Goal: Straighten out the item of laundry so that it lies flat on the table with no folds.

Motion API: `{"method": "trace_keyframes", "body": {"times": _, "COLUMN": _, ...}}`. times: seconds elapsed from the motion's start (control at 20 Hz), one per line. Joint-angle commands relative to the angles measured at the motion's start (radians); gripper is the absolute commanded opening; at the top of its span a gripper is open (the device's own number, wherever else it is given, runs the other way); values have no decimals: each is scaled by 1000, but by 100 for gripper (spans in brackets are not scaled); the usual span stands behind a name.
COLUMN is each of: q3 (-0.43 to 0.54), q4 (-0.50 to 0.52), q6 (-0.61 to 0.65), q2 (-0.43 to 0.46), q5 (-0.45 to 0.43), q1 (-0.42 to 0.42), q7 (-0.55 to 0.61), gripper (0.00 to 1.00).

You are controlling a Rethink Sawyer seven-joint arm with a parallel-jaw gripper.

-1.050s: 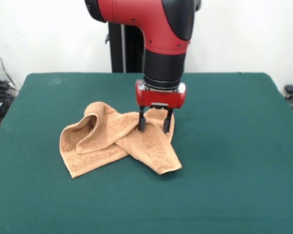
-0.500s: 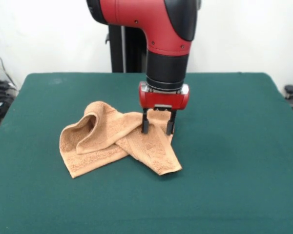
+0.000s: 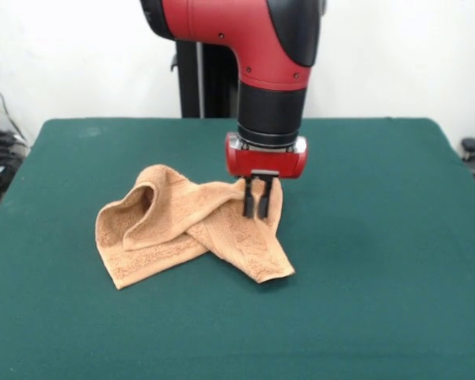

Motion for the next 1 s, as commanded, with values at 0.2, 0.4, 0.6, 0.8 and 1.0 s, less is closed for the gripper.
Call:
{"method": "trace_keyframes", "body": {"times": 0.2, "q3": 116, "q4": 29, "q6": -47, "q2": 64, "q5": -44, "q1": 3, "q7": 117, "gripper": 0}}
{"method": "trace_keyframes", "body": {"times": 0.4, "q3": 118, "q4": 27, "q6": -39, "q2": 64, "q5": -44, "q1": 2, "q7": 113, "gripper": 0}}
{"method": "trace_keyframes", "body": {"times": 0.6, "q3": 123, "q4": 28, "q6": -37, "q2": 65, "q5": -43, "q1": -1, "q7": 111, "gripper": 0}}
{"method": "trace_keyframes", "body": {"times": 0.8, "q3": 123, "q4": 31, "q6": -35, "q2": 58, "q5": -44, "q1": -2, "q7": 111, "gripper": 0}}
{"method": "trace_keyframes", "body": {"times": 1.0, "q3": 127, "q4": 73, "q6": 21, "q2": -9, "q5": -36, "q1": -5, "q7": 105, "gripper": 0}}
